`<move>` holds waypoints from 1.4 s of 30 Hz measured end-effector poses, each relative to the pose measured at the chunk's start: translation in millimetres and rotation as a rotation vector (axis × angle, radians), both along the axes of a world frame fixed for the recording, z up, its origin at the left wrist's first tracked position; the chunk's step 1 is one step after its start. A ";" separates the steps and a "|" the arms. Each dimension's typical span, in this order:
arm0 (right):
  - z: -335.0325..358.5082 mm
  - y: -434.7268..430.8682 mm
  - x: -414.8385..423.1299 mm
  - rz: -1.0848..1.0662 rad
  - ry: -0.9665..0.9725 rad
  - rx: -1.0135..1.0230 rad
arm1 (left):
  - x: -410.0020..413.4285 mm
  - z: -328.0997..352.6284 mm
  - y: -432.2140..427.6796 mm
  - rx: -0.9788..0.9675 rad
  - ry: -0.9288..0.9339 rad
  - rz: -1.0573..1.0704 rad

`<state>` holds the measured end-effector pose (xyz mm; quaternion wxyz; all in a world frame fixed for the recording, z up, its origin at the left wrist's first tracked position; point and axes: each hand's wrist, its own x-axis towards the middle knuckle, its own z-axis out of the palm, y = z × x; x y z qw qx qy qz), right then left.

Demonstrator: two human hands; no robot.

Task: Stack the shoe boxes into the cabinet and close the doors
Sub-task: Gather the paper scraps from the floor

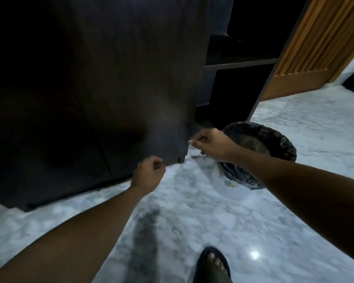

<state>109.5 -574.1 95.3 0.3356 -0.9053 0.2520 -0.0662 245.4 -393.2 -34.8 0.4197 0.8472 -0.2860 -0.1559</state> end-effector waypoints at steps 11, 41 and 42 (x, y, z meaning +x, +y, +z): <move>-226.1 145.8 16.5 0.060 0.249 0.217 | -21.3 -132.3 167.2 0.770 0.113 -0.210; -317.4 168.8 44.7 0.137 0.084 -0.196 | -29.8 -154.8 174.4 0.858 0.098 -0.355; -319.4 170.3 43.8 0.112 0.061 -0.188 | -30.0 -155.2 174.3 0.857 0.097 -0.354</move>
